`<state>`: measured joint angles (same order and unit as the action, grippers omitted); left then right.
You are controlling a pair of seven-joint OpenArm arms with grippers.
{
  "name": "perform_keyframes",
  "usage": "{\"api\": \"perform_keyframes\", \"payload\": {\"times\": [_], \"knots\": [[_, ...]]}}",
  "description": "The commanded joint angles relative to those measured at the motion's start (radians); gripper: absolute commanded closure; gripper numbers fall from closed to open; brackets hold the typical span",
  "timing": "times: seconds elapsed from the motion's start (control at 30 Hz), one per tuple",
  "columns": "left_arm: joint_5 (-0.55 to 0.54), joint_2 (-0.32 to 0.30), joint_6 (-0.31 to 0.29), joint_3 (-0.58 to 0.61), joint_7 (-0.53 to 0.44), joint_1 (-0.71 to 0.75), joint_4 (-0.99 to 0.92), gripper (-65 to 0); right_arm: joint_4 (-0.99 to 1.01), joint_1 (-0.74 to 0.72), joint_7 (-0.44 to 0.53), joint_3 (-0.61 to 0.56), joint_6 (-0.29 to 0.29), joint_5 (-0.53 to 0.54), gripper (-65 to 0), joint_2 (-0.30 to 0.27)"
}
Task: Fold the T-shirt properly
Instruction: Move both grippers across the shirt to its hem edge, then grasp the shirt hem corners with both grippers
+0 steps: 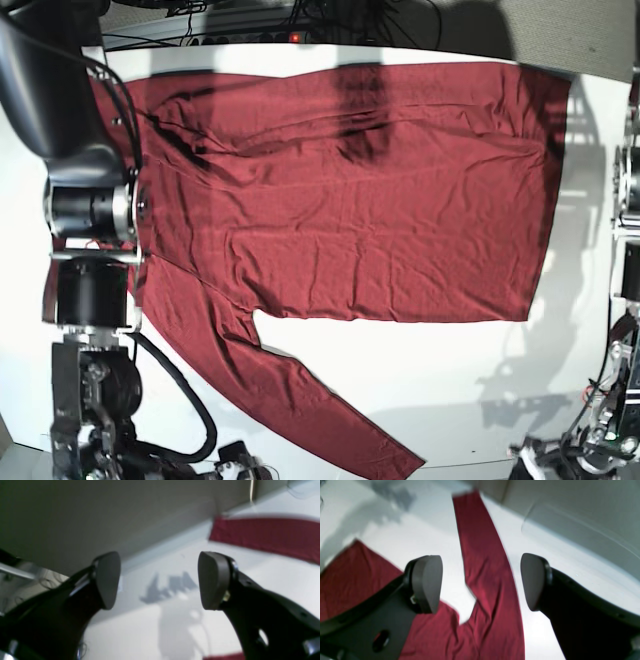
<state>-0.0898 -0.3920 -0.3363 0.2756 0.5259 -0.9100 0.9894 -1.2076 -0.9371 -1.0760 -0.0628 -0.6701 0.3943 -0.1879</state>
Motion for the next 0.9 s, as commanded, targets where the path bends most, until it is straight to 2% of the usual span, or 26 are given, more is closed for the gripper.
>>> {"api": "perform_keyframes", "payload": {"times": [0.0,0.17,0.37,0.47,0.6,0.77,0.87], "knots": [[-0.015,-0.010,-0.010,-0.008,-0.027,-0.044,-0.034,-45.5,0.011,-0.045,-0.005,-0.006,-0.004,0.007,-47.7,-0.003],[-0.020,-0.010,-0.090,-0.008,-0.050,-0.031,-0.285,-45.5,0.098,-0.010,-0.040,-0.014,-0.003,0.010,-47.7,-0.003],[-0.035,-0.002,-0.130,-0.008,-0.249,-0.010,-0.622,-45.5,0.099,0.119,-0.034,-0.014,-0.005,0.068,-47.6,-0.003],[-0.109,-0.002,-0.174,-0.008,-0.241,0.013,-0.669,-45.5,0.099,0.185,-0.024,-0.014,-0.008,0.090,-47.6,-0.003],[-0.190,0.008,-0.178,-0.008,-0.215,0.049,-0.669,-45.5,0.098,0.262,-0.023,-0.014,-0.007,0.092,-47.6,-0.003],[-0.192,0.026,-0.184,-0.008,-0.151,0.088,-0.669,-45.5,0.095,0.341,-0.027,-0.014,-0.008,0.187,-47.6,-0.003],[-0.194,0.027,-0.184,-0.008,-0.152,0.098,-0.669,-45.5,0.079,0.375,-0.028,-0.014,-0.011,0.190,-47.6,-0.003]]}}
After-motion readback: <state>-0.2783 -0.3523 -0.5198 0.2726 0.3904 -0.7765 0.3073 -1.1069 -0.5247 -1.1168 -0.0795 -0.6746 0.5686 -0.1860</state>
